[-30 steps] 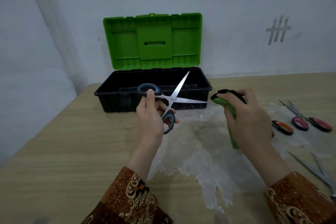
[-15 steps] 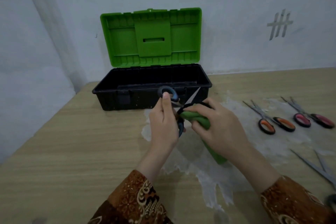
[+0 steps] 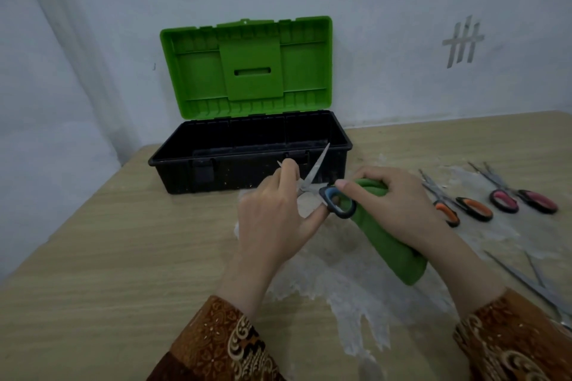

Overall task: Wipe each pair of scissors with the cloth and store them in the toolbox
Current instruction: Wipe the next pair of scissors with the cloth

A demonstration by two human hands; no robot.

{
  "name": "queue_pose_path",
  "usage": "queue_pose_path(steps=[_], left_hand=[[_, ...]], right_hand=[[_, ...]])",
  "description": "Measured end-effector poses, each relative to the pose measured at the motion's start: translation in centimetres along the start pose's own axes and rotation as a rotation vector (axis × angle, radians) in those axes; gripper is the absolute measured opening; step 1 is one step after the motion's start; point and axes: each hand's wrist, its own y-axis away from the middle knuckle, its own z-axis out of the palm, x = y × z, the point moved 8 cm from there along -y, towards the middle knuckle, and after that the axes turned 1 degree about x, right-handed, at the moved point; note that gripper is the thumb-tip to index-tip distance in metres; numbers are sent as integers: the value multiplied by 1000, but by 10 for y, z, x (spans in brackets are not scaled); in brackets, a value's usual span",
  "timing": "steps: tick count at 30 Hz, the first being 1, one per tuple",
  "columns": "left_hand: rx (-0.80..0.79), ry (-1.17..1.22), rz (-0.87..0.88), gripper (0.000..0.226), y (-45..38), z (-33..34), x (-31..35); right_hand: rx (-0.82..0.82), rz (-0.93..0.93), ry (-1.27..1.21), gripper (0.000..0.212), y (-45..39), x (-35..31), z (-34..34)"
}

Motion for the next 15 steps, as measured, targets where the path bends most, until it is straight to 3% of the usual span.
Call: queue_pose_path(steps=[9, 12, 15], left_hand=[[70, -52, 10, 55, -1, -3, -1], [21, -67, -7, 57, -1, 5, -1], [-53, 79, -127, 43, 1, 14, -13]], right_hand=[[-115, -147, 302, 39, 3, -2, 3], [-50, -280, 552, 41, 6, -7, 8], [74, -346, 647, 40, 7, -11, 8]])
